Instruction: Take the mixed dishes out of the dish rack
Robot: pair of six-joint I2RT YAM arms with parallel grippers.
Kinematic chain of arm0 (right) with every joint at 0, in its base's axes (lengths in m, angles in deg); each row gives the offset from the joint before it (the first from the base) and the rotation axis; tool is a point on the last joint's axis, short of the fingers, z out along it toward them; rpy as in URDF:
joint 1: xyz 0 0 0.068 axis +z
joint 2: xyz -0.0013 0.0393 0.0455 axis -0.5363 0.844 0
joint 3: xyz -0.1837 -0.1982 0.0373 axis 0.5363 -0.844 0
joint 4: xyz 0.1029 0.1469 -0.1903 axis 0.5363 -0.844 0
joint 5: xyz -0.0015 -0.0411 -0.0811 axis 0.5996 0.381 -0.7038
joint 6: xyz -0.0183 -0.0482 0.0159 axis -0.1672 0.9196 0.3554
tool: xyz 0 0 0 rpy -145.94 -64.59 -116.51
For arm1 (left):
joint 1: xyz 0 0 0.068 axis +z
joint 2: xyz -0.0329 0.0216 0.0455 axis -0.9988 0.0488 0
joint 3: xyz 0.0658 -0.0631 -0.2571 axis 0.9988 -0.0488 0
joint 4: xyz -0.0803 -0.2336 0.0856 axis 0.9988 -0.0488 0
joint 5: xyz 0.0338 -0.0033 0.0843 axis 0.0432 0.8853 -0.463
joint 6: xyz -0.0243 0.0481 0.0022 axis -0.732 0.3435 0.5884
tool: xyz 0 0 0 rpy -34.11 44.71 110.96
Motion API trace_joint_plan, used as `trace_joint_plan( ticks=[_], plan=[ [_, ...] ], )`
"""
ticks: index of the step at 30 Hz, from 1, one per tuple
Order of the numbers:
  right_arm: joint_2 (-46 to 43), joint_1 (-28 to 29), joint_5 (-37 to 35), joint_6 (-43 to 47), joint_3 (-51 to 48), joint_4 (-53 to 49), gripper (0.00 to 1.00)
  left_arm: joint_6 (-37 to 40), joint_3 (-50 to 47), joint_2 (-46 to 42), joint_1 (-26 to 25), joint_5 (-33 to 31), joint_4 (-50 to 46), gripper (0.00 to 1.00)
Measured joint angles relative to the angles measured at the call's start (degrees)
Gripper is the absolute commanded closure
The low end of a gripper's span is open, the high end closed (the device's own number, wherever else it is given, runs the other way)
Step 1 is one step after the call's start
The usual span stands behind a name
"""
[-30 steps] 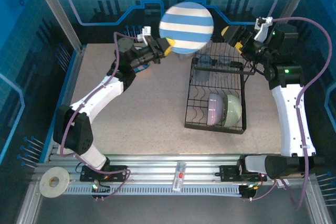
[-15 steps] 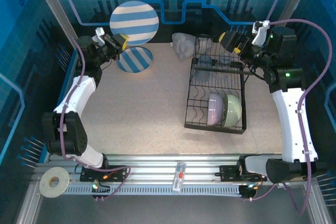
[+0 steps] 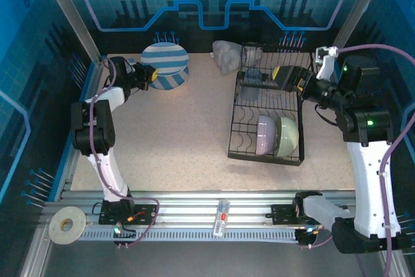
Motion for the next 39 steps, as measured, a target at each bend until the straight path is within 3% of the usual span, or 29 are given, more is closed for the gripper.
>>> trace_joint_plan(
  ticks=[11, 24, 39],
  plan=[
    [-1.27, 0.00, -0.04, 0.68, -2.10, -3.54, 0.00, 4.20, 12.39, 9.01, 0.17, 0.15, -5.75, 1.00],
    [-0.96, 0.00, -0.04, 1.27, -2.10, -3.74, 0.00, 5.38, 14.36, 14.84, 0.44, 0.09, -9.01, 1.00],
    [-1.38, 0.00, -0.04, 1.25, -3.08, -3.72, 0.00, 6.58, 14.36, 15.32, 0.44, -0.07, -9.97, 1.00]
  ],
)
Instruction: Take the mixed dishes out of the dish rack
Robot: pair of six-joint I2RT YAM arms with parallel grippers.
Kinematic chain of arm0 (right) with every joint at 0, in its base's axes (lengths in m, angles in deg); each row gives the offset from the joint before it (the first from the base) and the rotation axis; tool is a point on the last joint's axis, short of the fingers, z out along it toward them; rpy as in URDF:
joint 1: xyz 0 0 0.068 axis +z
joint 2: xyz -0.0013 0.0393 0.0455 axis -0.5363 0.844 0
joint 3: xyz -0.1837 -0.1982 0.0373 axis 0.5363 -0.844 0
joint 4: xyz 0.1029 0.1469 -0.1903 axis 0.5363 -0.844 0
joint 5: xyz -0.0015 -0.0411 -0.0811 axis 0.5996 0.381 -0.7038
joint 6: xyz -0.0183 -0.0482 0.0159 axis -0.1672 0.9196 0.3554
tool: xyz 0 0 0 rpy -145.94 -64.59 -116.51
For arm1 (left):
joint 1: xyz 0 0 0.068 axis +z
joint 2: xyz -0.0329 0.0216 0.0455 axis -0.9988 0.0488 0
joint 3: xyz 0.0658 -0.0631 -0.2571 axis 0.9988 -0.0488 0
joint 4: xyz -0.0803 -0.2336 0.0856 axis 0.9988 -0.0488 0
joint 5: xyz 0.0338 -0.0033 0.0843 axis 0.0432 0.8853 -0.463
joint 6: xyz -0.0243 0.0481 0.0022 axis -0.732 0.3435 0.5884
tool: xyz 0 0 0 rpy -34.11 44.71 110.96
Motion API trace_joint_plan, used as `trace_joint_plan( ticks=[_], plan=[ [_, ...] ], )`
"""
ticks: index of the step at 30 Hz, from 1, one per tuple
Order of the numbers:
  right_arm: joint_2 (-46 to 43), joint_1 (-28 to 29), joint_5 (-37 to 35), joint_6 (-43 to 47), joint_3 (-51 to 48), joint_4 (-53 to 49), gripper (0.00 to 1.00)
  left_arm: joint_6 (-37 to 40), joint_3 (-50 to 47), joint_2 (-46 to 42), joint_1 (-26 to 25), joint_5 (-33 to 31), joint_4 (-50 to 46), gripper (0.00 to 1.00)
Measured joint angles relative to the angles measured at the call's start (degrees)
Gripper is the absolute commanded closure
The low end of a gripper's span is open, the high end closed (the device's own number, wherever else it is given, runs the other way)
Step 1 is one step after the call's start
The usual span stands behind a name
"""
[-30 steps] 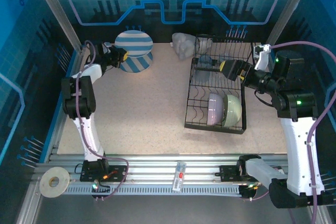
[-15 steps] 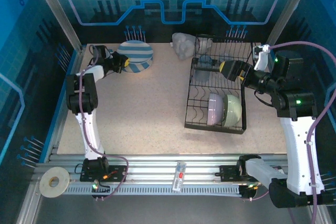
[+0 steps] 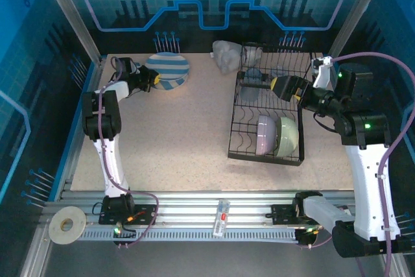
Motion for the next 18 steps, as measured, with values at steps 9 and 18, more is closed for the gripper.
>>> trace_joint_plan(
  ticks=[9, 18],
  plan=[
    [-0.63, 0.00, -0.02, -0.02, -0.22, 0.00, 0.00, -0.09, -3.02, -0.07, 0.00, 0.17, 3.37, 1.00],
    [-0.63, 0.00, 0.00, -0.07, -0.55, 0.09, 0.00, -0.13, -5.27, -1.46, 0.00, 0.20, 4.55, 1.00]
  ],
)
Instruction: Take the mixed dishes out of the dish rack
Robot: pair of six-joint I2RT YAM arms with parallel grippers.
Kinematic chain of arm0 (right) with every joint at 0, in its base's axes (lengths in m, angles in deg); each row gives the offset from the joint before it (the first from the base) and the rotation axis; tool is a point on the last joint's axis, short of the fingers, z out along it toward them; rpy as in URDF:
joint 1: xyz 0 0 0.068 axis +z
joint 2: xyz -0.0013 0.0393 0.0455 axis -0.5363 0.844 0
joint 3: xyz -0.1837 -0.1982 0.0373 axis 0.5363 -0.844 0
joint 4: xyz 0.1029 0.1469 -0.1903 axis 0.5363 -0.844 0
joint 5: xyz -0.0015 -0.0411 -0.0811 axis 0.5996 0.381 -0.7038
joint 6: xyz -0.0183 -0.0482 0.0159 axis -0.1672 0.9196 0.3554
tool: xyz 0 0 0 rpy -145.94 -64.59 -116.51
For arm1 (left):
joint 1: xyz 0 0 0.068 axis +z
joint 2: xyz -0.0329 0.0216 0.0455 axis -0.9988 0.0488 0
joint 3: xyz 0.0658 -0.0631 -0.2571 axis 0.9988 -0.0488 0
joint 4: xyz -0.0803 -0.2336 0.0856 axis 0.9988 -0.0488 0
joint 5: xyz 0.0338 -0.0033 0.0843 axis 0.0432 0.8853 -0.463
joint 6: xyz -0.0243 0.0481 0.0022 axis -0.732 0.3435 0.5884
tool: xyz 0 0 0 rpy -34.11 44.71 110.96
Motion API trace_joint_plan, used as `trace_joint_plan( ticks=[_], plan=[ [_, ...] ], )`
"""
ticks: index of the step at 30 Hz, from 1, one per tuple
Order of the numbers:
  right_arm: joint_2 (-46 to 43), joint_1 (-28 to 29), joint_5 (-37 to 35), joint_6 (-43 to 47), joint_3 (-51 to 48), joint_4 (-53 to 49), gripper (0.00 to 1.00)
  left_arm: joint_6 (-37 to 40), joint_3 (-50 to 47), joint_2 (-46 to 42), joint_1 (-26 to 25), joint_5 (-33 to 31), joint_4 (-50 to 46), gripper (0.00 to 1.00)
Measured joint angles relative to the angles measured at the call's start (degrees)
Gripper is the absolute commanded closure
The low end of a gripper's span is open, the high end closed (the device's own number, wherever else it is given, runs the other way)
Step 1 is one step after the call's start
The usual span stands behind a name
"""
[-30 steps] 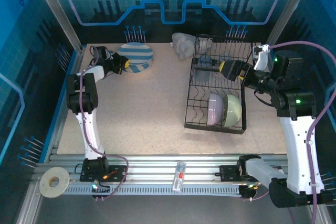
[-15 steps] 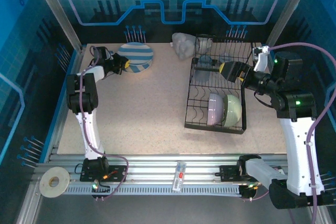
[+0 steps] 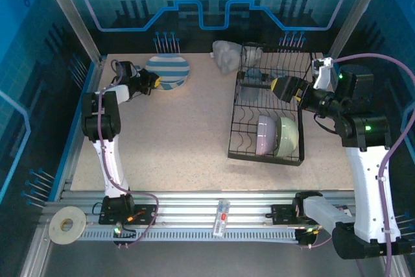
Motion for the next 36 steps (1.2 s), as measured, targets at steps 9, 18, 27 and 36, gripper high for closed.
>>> trace_joint_plan(
  ticks=[9, 18, 27, 36],
  plan=[
    [0.00, 0.00, 0.00, -0.17, -0.44, 0.04, 0.00, 0.02, -1.57, -0.87, 0.00, 0.00, 0.15, 1.00],
    [0.00, 0.09, -0.02, -0.39, -0.46, 0.11, 0.00, 0.11, -2.25, -1.31, 0.13, 0.00, 0.39, 0.96],
    [-0.33, 0.37, -0.13, -0.79, -1.16, 0.55, 0.00, 0.15, -2.71, -1.64, 0.22, 0.02, 0.33, 0.94],
    [-0.37, 0.81, -0.22, -1.05, -1.31, 0.83, 0.00, 0.17, -3.41, -2.38, 0.37, 0.00, 0.35, 0.86]
  ],
)
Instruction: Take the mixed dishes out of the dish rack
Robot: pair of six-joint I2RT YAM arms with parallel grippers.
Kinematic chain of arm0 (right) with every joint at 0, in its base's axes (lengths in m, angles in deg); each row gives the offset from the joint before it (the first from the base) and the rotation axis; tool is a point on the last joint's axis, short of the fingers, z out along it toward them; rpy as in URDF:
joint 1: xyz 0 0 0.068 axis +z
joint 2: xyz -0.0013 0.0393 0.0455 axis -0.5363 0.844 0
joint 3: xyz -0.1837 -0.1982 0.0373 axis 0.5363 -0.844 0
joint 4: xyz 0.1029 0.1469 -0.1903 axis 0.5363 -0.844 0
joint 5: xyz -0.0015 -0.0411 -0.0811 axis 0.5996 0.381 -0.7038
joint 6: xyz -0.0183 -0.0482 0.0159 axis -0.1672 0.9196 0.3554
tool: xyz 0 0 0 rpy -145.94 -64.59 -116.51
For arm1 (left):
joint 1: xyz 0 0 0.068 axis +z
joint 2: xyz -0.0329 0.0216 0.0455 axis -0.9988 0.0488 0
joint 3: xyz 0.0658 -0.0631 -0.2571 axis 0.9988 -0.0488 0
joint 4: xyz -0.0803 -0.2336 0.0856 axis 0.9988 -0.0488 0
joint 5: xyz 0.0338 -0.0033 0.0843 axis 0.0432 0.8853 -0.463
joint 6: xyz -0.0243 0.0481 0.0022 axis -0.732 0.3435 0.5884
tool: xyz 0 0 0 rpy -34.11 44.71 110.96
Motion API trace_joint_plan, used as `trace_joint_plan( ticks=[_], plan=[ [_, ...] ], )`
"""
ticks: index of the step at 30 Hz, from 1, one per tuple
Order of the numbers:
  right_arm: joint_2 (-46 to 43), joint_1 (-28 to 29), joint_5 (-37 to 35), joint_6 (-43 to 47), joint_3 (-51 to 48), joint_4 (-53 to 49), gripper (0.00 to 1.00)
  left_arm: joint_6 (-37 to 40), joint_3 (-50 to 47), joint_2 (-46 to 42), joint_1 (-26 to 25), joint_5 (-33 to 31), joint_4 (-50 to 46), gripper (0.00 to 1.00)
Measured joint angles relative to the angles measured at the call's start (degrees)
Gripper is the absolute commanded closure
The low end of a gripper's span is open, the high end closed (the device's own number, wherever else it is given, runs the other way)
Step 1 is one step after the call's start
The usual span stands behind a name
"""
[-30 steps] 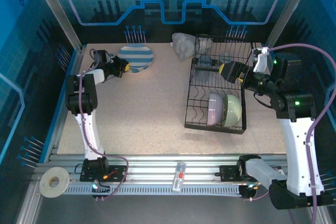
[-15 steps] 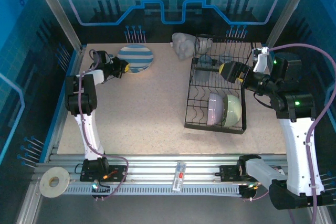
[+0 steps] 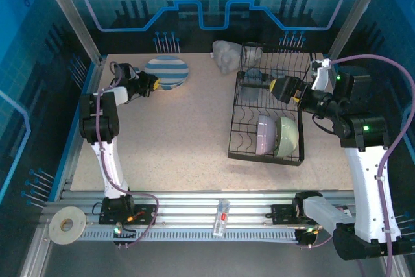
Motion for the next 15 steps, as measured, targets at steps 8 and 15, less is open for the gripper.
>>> trace_joint_plan(
  ticks=[8, 15],
  plan=[
    [0.00, 0.20, -0.02, -0.02, 0.00, 0.00, 0.00, 0.22, -0.04, -0.13, 0.00, -0.02, -0.20, 0.75],
    [0.00, 0.70, -0.17, -0.20, -0.02, 0.20, 0.00, 0.46, -0.02, -0.68, 0.00, -0.02, -0.35, 0.64]
  ],
)
